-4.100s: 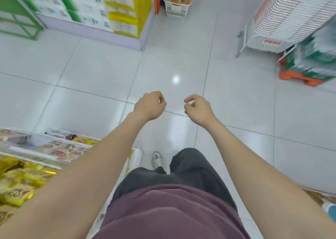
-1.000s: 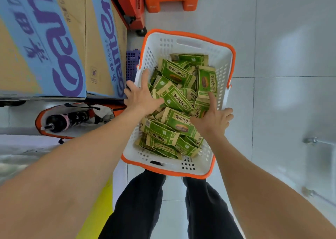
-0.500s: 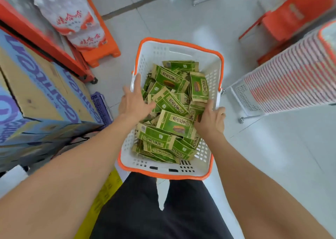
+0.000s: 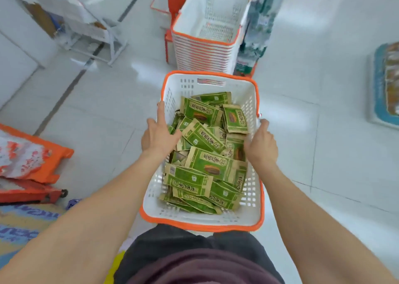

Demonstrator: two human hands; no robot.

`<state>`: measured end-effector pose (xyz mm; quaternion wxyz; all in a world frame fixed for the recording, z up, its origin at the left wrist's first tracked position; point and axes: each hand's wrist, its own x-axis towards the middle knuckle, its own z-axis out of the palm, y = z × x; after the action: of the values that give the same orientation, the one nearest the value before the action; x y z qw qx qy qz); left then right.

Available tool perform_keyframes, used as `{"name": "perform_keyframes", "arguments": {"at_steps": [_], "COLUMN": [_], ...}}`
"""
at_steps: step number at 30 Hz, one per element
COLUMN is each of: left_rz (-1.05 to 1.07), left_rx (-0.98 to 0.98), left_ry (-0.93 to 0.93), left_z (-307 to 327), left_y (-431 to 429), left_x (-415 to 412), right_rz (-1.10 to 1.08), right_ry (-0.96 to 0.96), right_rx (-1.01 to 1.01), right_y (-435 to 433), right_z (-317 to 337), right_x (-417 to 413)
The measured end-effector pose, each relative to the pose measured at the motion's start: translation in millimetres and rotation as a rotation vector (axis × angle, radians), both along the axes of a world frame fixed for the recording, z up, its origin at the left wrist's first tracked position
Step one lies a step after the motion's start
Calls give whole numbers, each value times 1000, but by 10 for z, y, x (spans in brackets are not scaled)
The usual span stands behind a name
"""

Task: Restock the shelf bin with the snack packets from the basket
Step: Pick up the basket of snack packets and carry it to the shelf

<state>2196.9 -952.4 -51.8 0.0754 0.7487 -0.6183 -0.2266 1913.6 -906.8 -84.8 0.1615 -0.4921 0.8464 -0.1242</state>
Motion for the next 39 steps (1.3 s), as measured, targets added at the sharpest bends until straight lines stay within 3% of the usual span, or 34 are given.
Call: {"name": "perform_keyframes", "arguments": {"at_steps": [8, 14, 23, 29, 39], "left_rz": [-271, -498, -775, -969, -1265], "left_rx": [-45, -50, -28, -40, -85], "left_ry": [62, 68, 76, 114, 125], "left_z": [7, -78, -327, -78, -161], "left_y": [72, 24, -570, -882, -409], "left_x": [-2750, -4581, -7520, -9565, -13057], "right_rz": [-291, -552, -831, -1014, -1302], "right_ry": [-18, -14, 43, 76, 68], "right_rx": [-51, -11, 15, -28, -64], "right_y": [923, 1400, 1355, 1346, 2096], "right_z": [96, 70, -88, 80, -111], "right_x": [-2560, -4023, -6360, -7860, -10540]}}
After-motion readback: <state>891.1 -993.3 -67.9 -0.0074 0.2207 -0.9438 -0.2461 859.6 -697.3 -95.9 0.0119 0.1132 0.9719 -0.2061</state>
